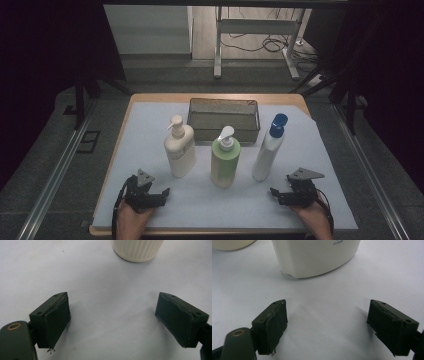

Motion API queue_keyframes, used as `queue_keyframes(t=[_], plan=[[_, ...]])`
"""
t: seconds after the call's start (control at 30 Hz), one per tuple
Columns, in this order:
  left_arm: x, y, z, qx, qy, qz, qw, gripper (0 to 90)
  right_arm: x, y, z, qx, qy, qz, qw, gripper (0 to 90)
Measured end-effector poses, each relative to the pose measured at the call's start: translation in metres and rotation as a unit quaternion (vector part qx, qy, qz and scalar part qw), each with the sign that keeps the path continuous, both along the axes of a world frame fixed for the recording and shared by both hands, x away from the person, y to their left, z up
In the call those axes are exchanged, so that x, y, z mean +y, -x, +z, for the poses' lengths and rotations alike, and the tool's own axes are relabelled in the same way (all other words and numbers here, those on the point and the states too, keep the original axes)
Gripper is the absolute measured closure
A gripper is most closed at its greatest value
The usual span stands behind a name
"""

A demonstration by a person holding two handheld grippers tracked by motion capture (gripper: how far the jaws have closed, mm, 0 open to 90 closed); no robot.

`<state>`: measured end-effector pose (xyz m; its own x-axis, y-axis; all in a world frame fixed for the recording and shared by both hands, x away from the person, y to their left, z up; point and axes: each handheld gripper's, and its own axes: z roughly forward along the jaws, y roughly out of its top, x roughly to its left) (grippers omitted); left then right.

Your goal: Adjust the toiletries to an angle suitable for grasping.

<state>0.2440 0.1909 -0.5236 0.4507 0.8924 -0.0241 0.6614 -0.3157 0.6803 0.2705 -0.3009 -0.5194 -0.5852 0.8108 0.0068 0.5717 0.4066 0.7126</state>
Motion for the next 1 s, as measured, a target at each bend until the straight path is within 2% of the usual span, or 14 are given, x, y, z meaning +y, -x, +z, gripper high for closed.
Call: queue_keyframes(t=[0.8,1.0], plan=[[0.0005,-0.0001,-0.0001,0.0,0.002,0.001,1.0,12.3,0.0008,-0.0009,0.0014,0.005,0.003,0.0,1.0,15.3],[0.0007,-0.0001,-0.0002,0.0,0.003,0.001,1.0,12.3,0.0005,-0.0011,0.0044,0.01,0.007,-0.009,0.9999,21.9]])
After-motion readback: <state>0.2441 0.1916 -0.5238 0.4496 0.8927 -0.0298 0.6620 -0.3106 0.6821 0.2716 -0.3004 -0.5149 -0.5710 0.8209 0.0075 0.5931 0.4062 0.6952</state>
